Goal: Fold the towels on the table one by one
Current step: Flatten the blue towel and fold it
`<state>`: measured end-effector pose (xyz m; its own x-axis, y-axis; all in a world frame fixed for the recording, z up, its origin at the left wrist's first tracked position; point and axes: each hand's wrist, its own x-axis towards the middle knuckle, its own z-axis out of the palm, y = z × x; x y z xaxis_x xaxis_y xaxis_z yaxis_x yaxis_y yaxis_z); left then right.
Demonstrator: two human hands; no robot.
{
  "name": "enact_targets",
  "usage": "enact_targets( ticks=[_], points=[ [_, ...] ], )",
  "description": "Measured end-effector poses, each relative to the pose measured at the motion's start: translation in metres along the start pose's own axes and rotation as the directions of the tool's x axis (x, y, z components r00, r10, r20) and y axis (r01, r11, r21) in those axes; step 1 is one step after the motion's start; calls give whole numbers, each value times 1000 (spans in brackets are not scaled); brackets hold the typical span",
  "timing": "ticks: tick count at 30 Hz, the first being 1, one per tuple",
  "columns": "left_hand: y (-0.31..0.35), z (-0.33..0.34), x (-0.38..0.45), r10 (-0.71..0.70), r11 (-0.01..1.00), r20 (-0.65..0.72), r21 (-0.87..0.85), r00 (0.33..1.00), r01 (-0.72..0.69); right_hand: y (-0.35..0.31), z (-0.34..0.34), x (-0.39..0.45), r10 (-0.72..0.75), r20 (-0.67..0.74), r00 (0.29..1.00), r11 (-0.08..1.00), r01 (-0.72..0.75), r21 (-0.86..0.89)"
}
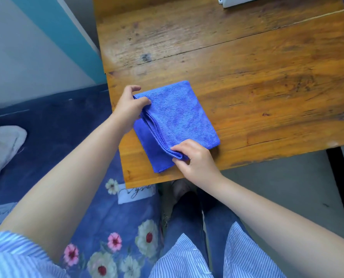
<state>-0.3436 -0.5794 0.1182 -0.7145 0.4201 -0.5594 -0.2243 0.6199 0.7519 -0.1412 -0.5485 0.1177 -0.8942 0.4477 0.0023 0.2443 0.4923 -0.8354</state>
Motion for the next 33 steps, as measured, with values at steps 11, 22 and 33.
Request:
enact_targets(
  ticks=[11,22,33],
  points=[
    [-43,-24,11,-58,994,-103,83,993,67,3,48,3,229,217,949,969,-244,46],
    [-76,18,-57,522,675,-42,631,852,-383,26,-3,72,71,19,997,921,-58,-386],
    [-117,41,-49,359,508,73,821,930,-261,80,-11,72,162,261,952,714,69,-697]
  ],
)
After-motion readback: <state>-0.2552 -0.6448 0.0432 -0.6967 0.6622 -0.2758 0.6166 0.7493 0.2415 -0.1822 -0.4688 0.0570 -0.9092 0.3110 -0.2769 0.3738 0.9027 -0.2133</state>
